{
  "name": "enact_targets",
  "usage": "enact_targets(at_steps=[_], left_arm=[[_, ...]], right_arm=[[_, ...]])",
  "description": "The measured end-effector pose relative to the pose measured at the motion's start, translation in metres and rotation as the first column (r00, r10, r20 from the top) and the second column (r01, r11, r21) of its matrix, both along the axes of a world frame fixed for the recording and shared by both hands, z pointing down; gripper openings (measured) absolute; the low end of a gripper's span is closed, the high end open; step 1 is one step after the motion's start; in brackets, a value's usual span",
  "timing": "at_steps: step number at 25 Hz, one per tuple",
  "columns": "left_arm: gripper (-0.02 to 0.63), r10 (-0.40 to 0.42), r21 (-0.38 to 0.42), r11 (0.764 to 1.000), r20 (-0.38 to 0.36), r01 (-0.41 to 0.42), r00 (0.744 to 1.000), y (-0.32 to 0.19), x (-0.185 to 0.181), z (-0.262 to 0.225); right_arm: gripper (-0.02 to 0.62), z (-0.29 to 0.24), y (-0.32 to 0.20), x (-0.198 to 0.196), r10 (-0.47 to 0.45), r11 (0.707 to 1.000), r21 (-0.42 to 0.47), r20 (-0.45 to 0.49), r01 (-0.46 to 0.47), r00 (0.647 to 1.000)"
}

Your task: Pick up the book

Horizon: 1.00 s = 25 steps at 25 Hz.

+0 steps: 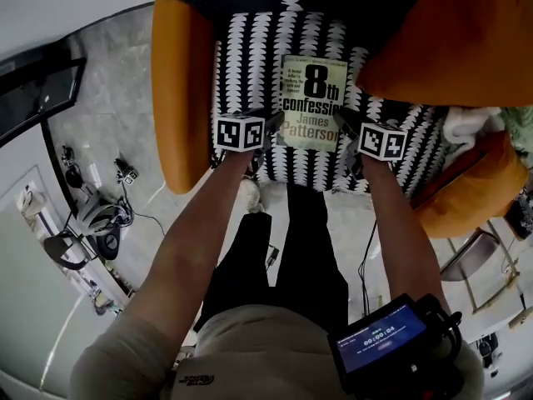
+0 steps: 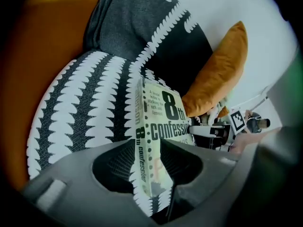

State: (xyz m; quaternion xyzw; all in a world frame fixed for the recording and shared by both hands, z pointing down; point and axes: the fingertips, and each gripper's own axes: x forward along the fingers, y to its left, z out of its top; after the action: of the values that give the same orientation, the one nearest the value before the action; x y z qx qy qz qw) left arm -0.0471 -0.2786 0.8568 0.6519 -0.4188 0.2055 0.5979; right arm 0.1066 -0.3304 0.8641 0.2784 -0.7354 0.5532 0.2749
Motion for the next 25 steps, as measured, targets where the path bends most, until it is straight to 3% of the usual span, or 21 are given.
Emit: enact_targets(at_steps=[6, 13, 15, 19, 22, 25], left_arm=[[0.150, -0.026, -0.036, 0.999, -0.078, 0.023, 0.997, -0.004, 0.023, 0.014], [0.146, 0.006, -0.023, 1.000, -0.021, -0.007, 1.000, 0.009, -0.013, 0.018], [0.144, 0.022, -0.011, 1.000, -0.022, -0.022, 1.000, 0.023, -0.017, -0.001], [0.140, 0.030, 0.047, 0.998, -0.046, -0.028, 0.998, 0.043, -0.006, -0.083], [0.137, 0.014, 0.075, 0.997, -0.045, -0.011, 0.999, 0.031, 0.002, -0.097], [0.137, 0.006, 0.092, 0.996, -0.054, -0.001, 0.999, 0.059, -0.007, -0.123]], right_arm=[[0.123, 0.002, -0.004, 0.003, 0.050, 0.998, -0.030, 0.077, -0.048, 0.996], [0.098, 0.006, 0.016, -0.029, 0.124, 0.991, -0.058, 0.102, -0.119, 0.987], [0.095, -0.013, 0.032, -0.032, 0.142, 0.989, -0.051, 0.106, -0.137, 0.984], [0.092, -0.099, 0.054, -0.019, 0.162, 0.987, 0.004, 0.117, -0.163, 0.980], [0.091, -0.112, 0.037, -0.012, 0.163, 0.985, 0.027, 0.134, -0.168, 0.977], [0.087, -0.142, 0.063, -0.022, 0.155, 0.985, 0.053, 0.141, -0.164, 0.978]])
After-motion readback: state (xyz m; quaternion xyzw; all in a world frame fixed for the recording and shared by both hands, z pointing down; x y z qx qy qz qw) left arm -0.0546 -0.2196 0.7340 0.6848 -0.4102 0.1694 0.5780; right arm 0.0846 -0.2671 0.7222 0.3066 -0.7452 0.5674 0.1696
